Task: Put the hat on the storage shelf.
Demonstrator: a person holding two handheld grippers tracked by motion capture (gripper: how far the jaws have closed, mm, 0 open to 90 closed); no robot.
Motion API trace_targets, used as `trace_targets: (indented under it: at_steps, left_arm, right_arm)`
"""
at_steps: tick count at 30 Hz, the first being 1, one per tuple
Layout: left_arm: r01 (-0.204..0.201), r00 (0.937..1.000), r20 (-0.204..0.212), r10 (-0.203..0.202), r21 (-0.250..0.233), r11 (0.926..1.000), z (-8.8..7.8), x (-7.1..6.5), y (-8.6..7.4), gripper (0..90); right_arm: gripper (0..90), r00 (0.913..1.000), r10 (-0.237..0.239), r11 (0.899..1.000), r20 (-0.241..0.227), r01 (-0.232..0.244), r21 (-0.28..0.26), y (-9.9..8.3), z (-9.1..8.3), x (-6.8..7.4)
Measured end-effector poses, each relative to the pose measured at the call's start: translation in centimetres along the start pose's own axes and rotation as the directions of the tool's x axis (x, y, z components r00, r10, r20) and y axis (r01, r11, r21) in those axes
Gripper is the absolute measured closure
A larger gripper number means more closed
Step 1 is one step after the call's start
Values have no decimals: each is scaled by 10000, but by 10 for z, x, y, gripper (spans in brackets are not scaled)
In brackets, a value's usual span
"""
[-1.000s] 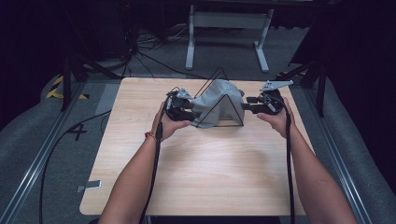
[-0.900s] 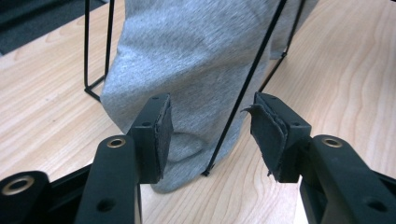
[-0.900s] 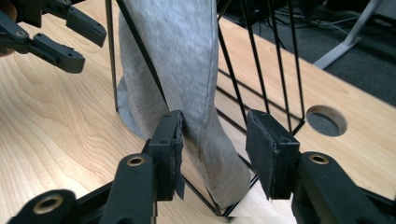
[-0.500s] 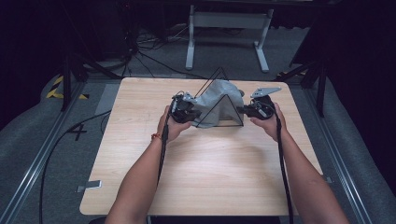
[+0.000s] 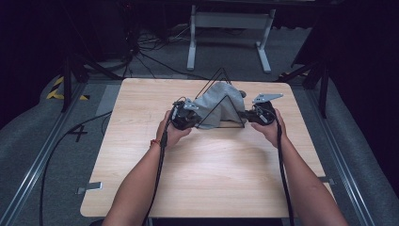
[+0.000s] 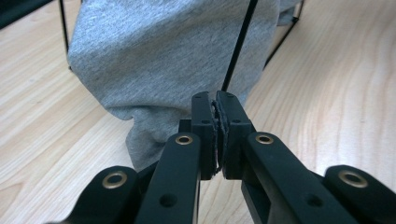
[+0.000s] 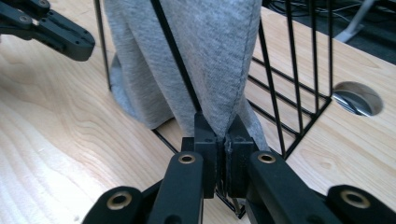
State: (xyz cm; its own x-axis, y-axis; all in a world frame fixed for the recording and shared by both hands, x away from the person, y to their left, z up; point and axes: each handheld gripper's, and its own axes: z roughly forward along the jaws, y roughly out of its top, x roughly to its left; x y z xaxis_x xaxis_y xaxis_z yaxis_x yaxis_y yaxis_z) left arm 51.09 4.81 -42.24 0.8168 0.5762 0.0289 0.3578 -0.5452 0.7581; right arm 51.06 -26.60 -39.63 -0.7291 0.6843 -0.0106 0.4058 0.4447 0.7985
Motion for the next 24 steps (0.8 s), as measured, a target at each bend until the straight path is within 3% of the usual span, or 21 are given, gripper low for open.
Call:
trace_targets:
  at_steps: [6,11,15,24]
  left_arm:
    - [196,9998,-6,-196,66,9998,-1,3,-5,852]
    - [158,9998,-139,-156,151,9998,-11,4,-11,794]
    - [-175,9996,-228,181,243,9996,-28,0,-20,711]
    - [-899,9912,-901,971,815,9926,-73,-21,-51,441]
  right_arm:
    - [864,9988,-365,9992,339,359,188,6,3,12]
    - [711,9989,-120,9997,448,111,205,3,-2,9]
    - [605,9969,-194,9994,765,172,306,-4,-17,9]
    - [528,9927,-555,9976,1073,508,463,-34,-65,17]
